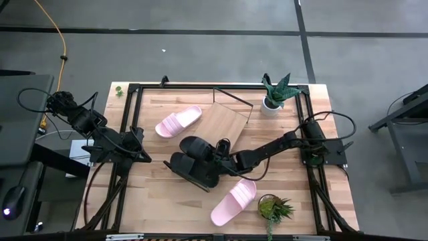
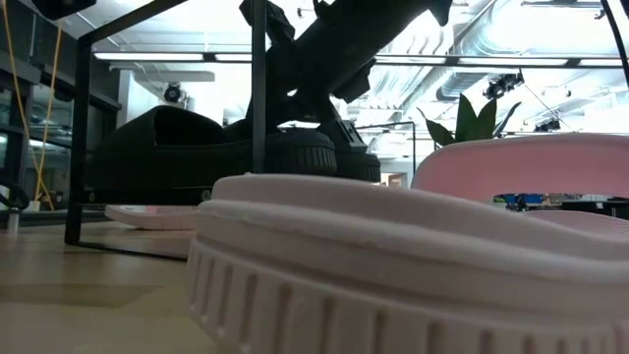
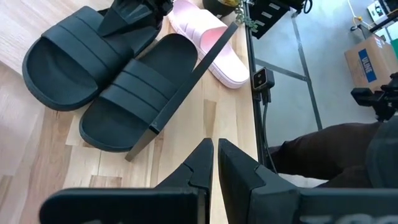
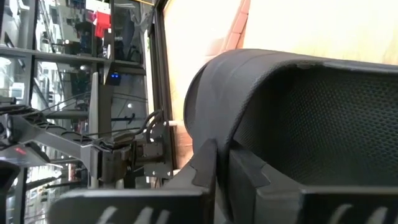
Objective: Pick and place slides into the shelf
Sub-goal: Put the black slipper on the shelf
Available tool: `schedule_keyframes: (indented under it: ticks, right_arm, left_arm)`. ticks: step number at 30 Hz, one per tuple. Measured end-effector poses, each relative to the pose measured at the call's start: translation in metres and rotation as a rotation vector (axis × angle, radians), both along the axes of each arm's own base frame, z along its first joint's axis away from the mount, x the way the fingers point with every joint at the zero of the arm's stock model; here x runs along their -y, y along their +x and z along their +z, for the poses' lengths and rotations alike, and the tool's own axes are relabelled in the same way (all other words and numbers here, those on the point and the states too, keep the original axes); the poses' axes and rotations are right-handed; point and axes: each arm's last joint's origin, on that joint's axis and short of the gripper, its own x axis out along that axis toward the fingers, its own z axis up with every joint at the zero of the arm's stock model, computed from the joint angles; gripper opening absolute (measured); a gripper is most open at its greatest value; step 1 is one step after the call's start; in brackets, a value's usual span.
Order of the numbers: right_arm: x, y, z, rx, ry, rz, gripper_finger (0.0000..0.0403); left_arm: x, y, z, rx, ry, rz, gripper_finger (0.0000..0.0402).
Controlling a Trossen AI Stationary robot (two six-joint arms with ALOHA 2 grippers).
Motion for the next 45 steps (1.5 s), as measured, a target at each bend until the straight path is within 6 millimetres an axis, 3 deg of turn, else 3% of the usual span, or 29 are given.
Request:
schedule_keyframes:
  ticks: [7, 12, 36, 45]
  right_arm:
    - [0.0, 0.0, 0.0, 0.002, 0.005, -0.004, 0.0105]
    - [0.0, -0.002, -0.002, -0.008, 0.025, -0.022, 0.0138]
    - [-0.011, -0.015, -0.003, -0.055, 0.065, -0.052, 0.0142]
    - [-0.002, -0.005, 0.002, -0.055, 0.041, 0.054, 0.0142]
  left_arm:
    - [0.0, 0.0, 0.0, 0.0, 0.0, -0.002, 0.0014]
    - [0.0, 0.0, 0.0, -0.001, -0.001, -0.01, 0.0014]
    - [0.0, 0.0, 0.0, 0.003, 0.012, -0.021, 0.0014]
    - [0.0, 0.0, 0.0, 0.004, 0.014, -0.021, 0.0014]
